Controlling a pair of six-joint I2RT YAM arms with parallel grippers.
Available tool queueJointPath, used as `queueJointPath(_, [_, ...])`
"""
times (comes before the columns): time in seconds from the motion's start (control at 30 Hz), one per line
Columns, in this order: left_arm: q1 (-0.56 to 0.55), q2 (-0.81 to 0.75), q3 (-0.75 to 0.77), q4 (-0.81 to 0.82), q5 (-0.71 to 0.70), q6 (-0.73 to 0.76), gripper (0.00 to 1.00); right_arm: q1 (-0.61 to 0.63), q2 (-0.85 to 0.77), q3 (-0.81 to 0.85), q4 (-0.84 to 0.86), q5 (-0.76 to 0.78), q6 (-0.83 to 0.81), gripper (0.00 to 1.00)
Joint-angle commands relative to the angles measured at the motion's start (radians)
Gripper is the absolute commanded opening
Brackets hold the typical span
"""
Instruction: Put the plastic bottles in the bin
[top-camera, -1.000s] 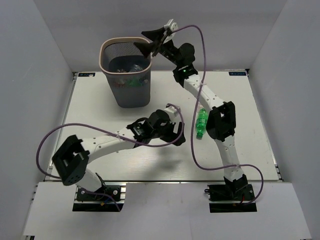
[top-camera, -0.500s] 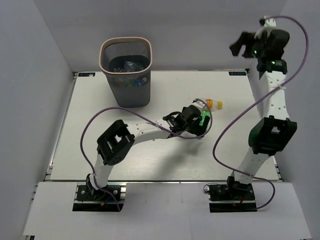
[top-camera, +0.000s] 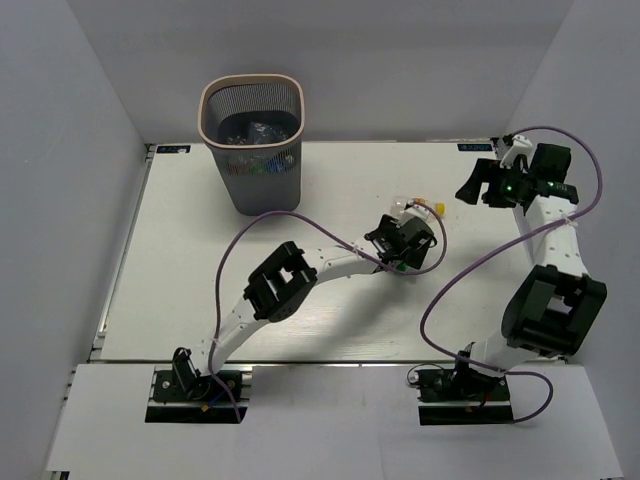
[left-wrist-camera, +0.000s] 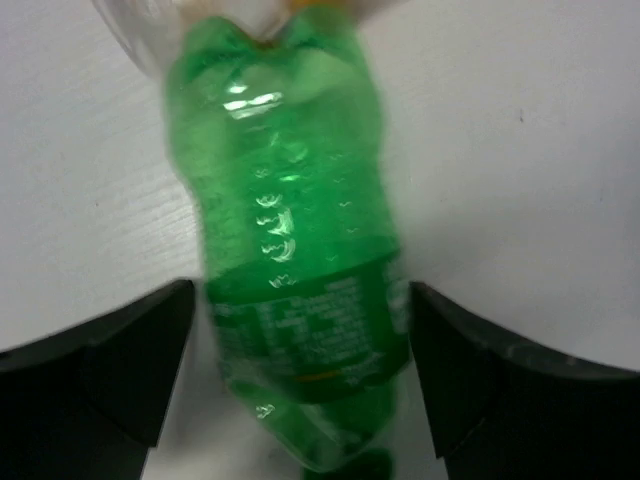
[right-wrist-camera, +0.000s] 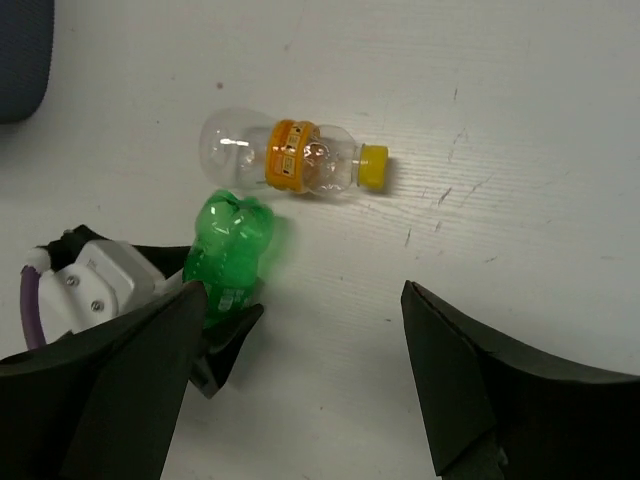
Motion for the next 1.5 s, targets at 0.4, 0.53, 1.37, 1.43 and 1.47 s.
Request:
queueJointPath(0.4, [0.024,-0.473,-0.297,0.111,-0.047,0.098,0.31,-0.009,0.124,0.092,0.0,-0.118,-0.126,0.9])
queueJointPath(0.53, [0.089,-0.652,-0.309,0.149,-0.11,0.161,0.31,0.023,0.238,0.184,-0.036,-0.093,-0.225,0.9])
queueJointPath(1.37, [0.602,-0.422,0.35,-0.044,-0.314,0.203,1.0,0.256,0.413,0.339,-0.055,0.01,-0.249,0.9])
queueJointPath(1.43, [0.602,-0.452,0.341,-0.018,-0.247,0.246,1.0,0.279,0.427,0.357,-0.078,0.008,-0.311,0.9])
queueJointPath(1.47, [0.593,-0.468,0.319,-0.018,-0.204,0.266,1.0,0.328,0.45,0.362,-0.081,0.022,-0.343,0.9])
